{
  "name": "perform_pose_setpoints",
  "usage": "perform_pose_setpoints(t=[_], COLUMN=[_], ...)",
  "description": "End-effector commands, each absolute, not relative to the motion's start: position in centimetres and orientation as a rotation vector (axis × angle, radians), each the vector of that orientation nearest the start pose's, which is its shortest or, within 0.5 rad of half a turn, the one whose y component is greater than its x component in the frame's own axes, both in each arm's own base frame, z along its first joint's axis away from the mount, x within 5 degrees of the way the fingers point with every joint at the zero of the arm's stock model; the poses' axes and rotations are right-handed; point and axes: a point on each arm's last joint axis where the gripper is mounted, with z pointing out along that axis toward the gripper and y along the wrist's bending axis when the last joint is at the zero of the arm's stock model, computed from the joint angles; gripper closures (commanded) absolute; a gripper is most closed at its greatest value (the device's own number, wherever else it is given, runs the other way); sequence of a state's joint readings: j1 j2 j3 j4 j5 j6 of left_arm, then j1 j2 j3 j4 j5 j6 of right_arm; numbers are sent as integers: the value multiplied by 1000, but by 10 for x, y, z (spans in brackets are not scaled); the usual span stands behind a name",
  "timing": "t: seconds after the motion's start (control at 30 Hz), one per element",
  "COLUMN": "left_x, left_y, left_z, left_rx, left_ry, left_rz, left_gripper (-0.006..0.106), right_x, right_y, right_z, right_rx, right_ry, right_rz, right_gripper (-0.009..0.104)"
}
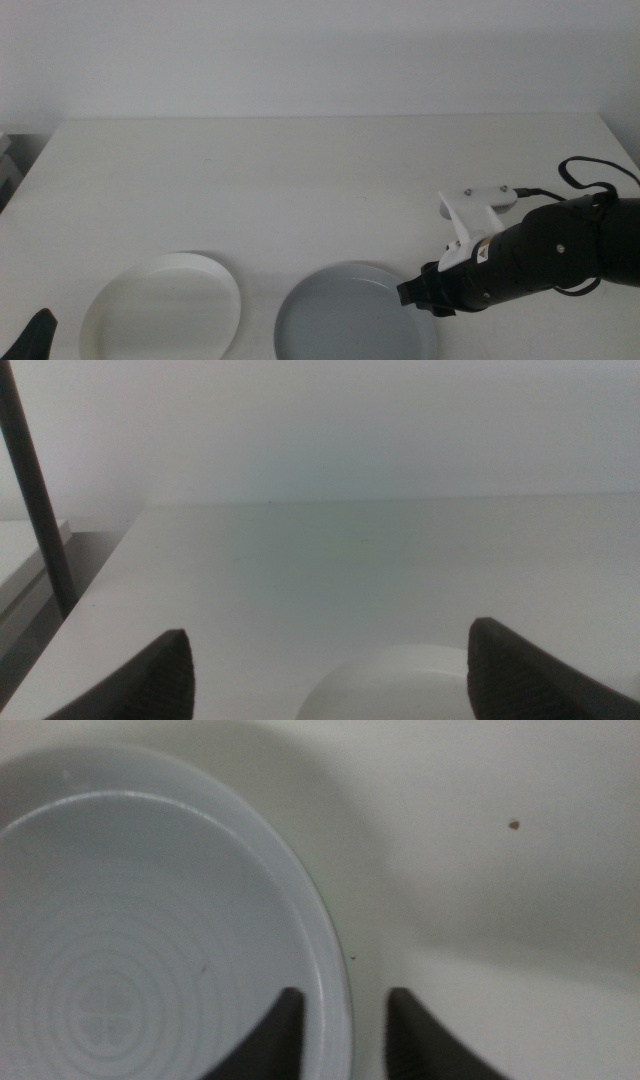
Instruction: Stack the three bowls on top of each other.
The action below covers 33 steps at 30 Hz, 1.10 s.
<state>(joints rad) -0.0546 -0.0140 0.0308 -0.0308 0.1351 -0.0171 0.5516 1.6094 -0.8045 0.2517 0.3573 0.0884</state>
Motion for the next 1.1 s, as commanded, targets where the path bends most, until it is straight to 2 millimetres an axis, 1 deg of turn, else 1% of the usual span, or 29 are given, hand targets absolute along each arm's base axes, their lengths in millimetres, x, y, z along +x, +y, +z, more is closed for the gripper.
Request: perform_pose_setpoints(t=[0.0, 0.07, 0.13, 0.17, 0.27, 0.33, 0.4, 0.47, 0.57, 0.67, 0.77, 1.07], left_x=[56, 56, 56, 56, 56, 56, 56, 56, 56, 56, 56, 56], left_y=[-4, -4, -4, -4, -4, -4, -4, -4, -4, -4, -4, -4], left_z=[200, 200, 200, 200, 200, 200, 200, 200, 200, 200, 200, 200], left_rx=[-6, -6, -6, -6, -6, -6, -6, -6, -6, -6, -6, -6], left_ry=[1550, 1550, 1550, 1550, 1550, 1550, 1550, 1550, 1550, 1550, 1550, 1550], left_rz=[-104, -104, -104, -104, -104, -104, -104, -104, -104, -104, -104, -104], left_gripper=[0, 0, 0, 0, 0, 0, 0, 0, 0, 0, 0, 0], right_x=[251, 246, 237, 230, 206, 187, 166, 139, 103, 83, 77, 76], right_y=[164, 160, 150, 144, 121, 109, 96, 84, 72, 66, 64, 64], right_z=[205, 224, 255, 272, 327, 355, 376, 392, 406, 410, 411, 408], right_rx=[-330, -340, -398, -429, -520, -555, -577, -627, -699, -745, -743, -751], right_ry=[2548, 2515, 2463, 2423, 2269, 2151, 2037, 1936, 1837, 1786, 1759, 1788], right_rz=[448, 464, 460, 454, 418, 408, 398, 391, 418, 443, 446, 454], right_gripper=[59, 49, 41, 39, 38, 39, 39, 40, 42, 43, 44, 44])
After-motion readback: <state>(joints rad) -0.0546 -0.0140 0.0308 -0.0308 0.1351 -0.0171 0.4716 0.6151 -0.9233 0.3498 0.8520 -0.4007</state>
